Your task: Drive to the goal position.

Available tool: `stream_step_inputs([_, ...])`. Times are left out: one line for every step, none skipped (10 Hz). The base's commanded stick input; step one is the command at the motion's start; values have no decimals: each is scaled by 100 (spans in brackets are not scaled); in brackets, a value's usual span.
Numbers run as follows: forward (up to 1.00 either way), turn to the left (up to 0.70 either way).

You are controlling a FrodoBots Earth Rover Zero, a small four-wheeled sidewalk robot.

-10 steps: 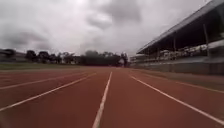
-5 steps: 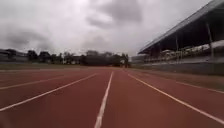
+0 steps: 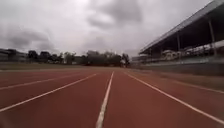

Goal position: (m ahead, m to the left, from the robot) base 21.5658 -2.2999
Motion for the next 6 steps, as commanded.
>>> stream_step_inputs([70, 0])
stream_step_inputs([70, 0])
stream_step_inputs([70, 0])
stream_step_inputs([70, 0])
stream_step_inputs([70, 0])
stream_step_inputs([70, 0])
